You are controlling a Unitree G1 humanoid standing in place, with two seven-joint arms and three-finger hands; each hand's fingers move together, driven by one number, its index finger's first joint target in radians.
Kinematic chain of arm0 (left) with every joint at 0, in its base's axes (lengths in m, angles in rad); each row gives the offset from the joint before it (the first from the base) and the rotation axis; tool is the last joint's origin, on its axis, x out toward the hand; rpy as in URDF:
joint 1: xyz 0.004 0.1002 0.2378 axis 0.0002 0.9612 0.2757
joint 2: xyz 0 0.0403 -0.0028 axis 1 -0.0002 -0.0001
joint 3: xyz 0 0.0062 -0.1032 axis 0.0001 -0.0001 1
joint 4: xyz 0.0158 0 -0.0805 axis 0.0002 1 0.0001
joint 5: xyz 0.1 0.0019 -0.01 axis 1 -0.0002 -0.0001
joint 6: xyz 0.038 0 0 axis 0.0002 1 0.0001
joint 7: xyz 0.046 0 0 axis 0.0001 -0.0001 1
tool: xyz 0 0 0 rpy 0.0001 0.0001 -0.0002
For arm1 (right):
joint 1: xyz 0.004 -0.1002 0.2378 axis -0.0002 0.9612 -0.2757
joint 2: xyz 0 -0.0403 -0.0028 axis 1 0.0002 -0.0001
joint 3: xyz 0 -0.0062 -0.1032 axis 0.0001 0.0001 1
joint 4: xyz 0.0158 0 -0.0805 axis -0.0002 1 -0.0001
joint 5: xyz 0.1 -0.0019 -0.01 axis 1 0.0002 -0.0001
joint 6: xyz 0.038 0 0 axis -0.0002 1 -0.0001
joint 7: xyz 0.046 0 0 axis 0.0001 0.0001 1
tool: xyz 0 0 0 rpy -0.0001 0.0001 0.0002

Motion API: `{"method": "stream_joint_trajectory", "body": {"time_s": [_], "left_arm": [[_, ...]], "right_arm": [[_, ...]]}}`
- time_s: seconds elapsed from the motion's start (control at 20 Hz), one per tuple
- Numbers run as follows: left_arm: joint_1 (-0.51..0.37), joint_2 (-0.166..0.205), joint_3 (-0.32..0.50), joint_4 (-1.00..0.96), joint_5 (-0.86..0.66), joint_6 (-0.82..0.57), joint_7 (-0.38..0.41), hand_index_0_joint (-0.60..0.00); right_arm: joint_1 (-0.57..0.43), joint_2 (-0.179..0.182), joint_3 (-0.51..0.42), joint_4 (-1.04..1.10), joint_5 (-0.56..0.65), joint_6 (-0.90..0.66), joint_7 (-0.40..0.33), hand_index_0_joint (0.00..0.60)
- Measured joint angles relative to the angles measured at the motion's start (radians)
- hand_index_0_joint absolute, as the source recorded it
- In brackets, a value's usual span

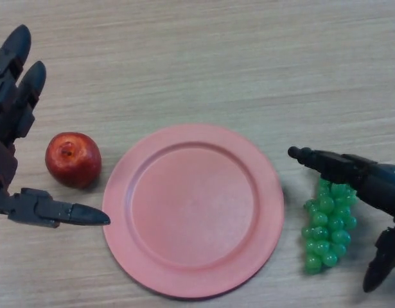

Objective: Pick up the green grapes and place it on the plate

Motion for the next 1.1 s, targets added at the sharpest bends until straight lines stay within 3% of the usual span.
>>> {"method": "stream_joint_trajectory", "body": {"time_s": [0.1,0.15,0.2,0.25,0.3,0.35,0.45,0.6,0.8,0.9,1.0,1.1], "left_arm": [[0.004,0.0,0.0,0.0,0.0,0.0,0.001,0.0],[0.009,0.0,0.001,-0.001,0.0,0.0,0.002,0.0],[0.012,0.0,0.002,-0.001,0.0,0.0,0.003,0.0],[0.013,0.0,0.002,-0.001,0.0,0.0,0.013,0.0],[0.013,0.0,0.002,-0.001,0.0,0.0,0.017,0.0],[0.016,-0.001,0.002,-0.001,0.0,-0.001,0.019,0.0],[0.031,-0.003,0.003,-0.001,0.006,-0.014,0.035,0.0],[0.039,-0.005,0.005,-0.001,0.008,-0.015,0.036,0.0],[0.047,-0.008,0.005,-0.001,0.008,-0.015,0.036,0.0],[0.05,-0.011,0.007,0.001,0.008,-0.023,0.036,0.0],[0.051,-0.011,0.013,0.001,0.008,-0.028,0.037,0.0],[0.048,-0.01,0.016,0.001,0.008,-0.028,0.037,0.0]], "right_arm": [[-0.032,-0.006,0.025,0.098,-0.072,-0.084,-0.047,0.0],[-0.054,-0.017,0.042,0.163,-0.116,-0.135,-0.094,0.1],[-0.058,-0.018,0.041,0.173,-0.119,-0.135,-0.097,0.199],[-0.063,-0.019,0.041,0.176,-0.114,-0.135,-0.105,0.35],[-0.07,-0.019,0.041,0.188,-0.106,-0.135,-0.107,0.45],[-0.082,-0.019,0.041,0.222,-0.102,-0.153,-0.143,0.592],[-0.092,-0.02,0.041,0.266,-0.1,-0.186,-0.221,0.6],[-0.095,-0.022,0.043,0.272,-0.1,-0.21,-0.224,0.6],[-0.088,-0.021,0.044,0.248,-0.009,-0.168,-0.123,0.6],[-0.045,-0.014,0.042,0.087,0.113,0.057,0.012,0.6],[0.007,0.014,0.032,-0.201,0.29,0.428,0.139,0.6],[-0.008,0.02,0.028,-0.349,0.355,0.579,0.148,0.6]]}}
